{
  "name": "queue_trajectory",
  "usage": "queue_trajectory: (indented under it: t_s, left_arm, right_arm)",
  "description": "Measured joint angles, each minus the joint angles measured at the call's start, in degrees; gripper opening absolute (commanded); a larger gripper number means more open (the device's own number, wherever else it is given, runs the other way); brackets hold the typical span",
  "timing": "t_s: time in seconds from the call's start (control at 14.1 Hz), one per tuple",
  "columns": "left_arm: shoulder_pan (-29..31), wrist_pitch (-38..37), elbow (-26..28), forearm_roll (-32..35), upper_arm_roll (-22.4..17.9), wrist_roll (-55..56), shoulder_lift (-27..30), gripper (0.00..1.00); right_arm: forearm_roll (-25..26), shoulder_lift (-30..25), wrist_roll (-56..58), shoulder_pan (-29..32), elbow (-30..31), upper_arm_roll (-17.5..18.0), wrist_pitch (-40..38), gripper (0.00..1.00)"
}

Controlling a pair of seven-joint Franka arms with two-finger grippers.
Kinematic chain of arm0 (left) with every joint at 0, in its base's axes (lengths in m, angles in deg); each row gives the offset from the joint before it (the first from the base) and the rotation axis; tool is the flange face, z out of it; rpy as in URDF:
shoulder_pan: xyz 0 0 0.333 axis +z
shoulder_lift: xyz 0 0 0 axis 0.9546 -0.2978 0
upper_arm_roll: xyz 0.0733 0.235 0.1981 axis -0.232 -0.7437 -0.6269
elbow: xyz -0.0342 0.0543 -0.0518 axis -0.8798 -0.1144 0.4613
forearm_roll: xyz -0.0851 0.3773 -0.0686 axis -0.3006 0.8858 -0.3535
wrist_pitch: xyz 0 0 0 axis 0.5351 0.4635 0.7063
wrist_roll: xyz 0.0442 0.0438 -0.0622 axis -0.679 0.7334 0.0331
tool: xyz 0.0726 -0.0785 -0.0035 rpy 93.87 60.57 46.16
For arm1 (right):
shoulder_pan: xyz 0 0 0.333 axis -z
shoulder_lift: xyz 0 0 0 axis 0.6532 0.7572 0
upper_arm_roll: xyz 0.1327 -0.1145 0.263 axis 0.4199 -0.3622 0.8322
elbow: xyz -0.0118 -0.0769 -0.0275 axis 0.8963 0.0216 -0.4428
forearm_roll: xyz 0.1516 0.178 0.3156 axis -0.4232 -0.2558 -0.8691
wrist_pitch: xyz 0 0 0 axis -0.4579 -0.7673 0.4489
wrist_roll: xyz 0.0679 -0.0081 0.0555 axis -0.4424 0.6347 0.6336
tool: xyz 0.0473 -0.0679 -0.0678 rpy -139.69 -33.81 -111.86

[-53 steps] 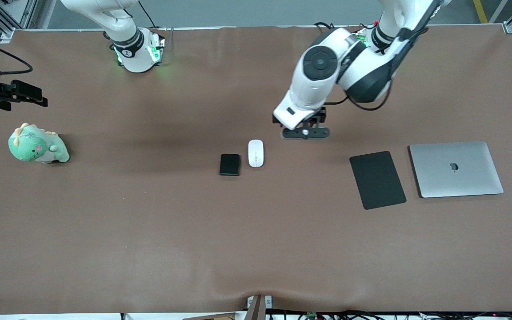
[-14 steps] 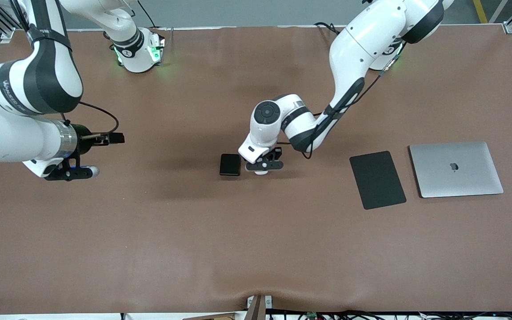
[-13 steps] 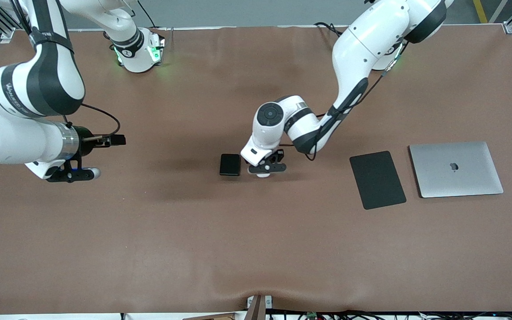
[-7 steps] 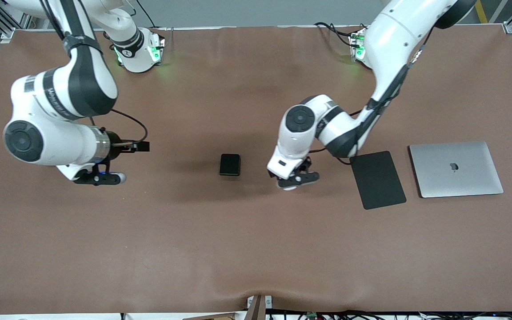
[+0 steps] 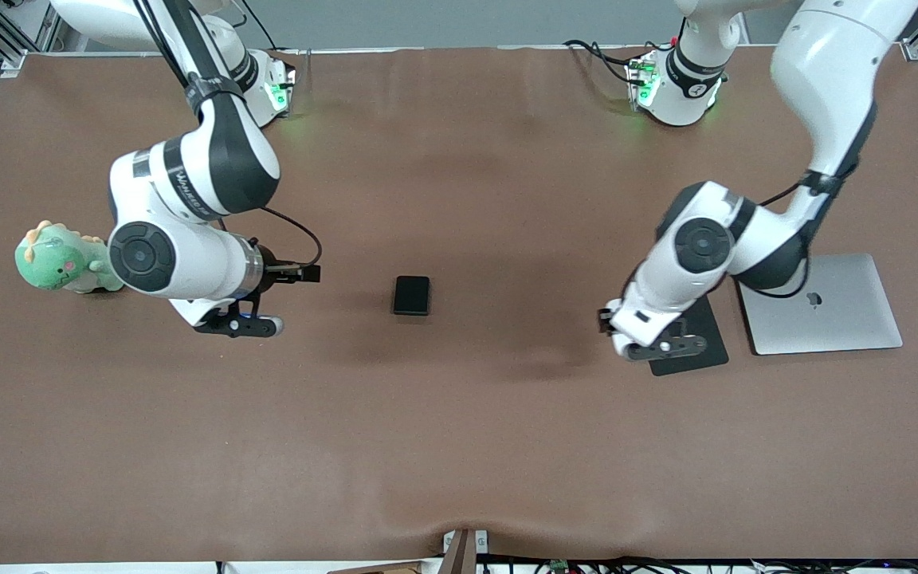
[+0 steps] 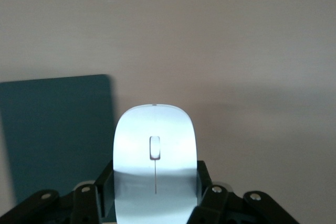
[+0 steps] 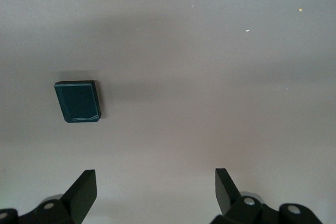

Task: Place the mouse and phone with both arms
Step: 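Carry the mouse to the mousepad while the right gripper reaches the phone, then lower the mouse onto the pad while the right gripper grasps the phone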

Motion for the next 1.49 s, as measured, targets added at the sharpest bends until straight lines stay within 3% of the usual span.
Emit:
queue_trajectory:
  t_s: [0.36, 0.64, 0.92, 1.49]
  left_arm:
    - [8.2, 0.8, 5.4, 0.3, 0.1, -6.9, 1.3, 0.0]
    - [13.1, 8.6, 11.0, 0.4, 0.0, -8.6, 1.2, 0.0]
    - [15.4, 13.6, 14.4, 4.3, 0.0, -8.6, 0.0, 0.0]
    - [16.4, 17.4, 15.1, 4.6, 0.0, -8.5, -3.8, 0.0]
  right_arm:
    - [-0.2, 3.4, -5.6, -5.3, 0.0, 0.0, 6.2, 1.0]
    - [-0.3, 6.1, -9.2, -8.5, 0.1, 0.0, 10.2, 1.0]
    - [-0.3, 8.9, -13.0, -11.7, 0.3, 0.1, 14.6, 1.0]
    - [-1.3, 13.8, -16.2, -16.2, 4.7, 0.1, 28.0, 1.0]
